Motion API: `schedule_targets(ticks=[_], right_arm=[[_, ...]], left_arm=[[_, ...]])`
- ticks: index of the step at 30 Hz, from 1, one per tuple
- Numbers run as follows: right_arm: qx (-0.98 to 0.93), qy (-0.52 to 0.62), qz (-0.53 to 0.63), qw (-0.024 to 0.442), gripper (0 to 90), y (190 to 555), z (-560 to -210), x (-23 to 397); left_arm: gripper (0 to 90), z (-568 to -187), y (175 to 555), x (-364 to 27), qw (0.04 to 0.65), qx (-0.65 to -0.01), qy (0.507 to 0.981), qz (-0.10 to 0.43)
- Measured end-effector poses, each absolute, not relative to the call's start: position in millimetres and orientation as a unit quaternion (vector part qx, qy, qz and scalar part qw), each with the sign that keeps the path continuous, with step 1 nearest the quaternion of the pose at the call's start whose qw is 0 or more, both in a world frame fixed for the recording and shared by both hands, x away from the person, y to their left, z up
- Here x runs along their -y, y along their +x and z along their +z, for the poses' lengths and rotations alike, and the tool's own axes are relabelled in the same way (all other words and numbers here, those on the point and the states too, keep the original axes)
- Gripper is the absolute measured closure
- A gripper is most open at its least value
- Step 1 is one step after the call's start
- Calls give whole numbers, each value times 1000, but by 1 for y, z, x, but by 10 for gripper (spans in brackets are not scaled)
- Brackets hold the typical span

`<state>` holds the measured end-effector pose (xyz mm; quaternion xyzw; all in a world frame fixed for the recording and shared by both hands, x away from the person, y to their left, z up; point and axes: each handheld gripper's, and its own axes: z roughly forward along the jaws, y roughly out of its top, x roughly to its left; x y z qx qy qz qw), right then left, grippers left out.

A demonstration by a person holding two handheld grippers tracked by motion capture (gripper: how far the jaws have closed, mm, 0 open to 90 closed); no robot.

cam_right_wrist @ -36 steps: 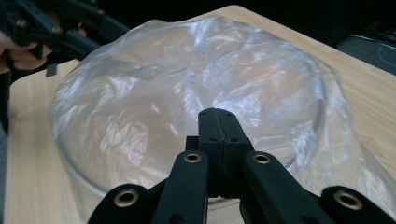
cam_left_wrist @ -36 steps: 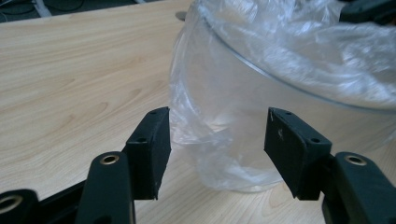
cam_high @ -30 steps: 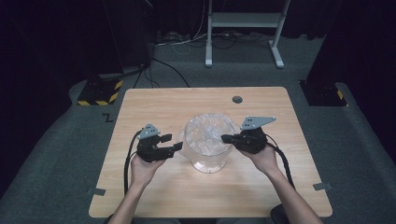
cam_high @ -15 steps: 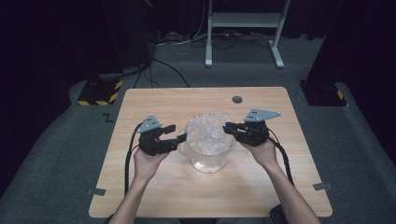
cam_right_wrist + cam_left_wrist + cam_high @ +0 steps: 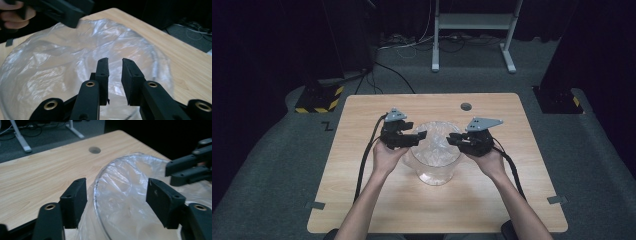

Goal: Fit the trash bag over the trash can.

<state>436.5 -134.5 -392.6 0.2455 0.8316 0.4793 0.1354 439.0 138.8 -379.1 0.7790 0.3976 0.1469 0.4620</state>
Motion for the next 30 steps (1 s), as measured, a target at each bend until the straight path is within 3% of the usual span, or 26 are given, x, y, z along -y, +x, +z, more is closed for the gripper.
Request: schedule_targets(ticks=[22, 28, 30], right_arm=[[-874, 137, 459, 81, 744, 394, -390, 106], [-847, 188, 487, 99, 741, 408, -386, 117], [-842, 207, 486, 108, 739, 415, -386, 119]], left_arm=[[388, -394, 471, -112, 403, -430, 793, 157], [348, -387, 460, -113, 445, -402, 788, 141], [299, -386, 458, -112, 443, -399, 791, 138]])
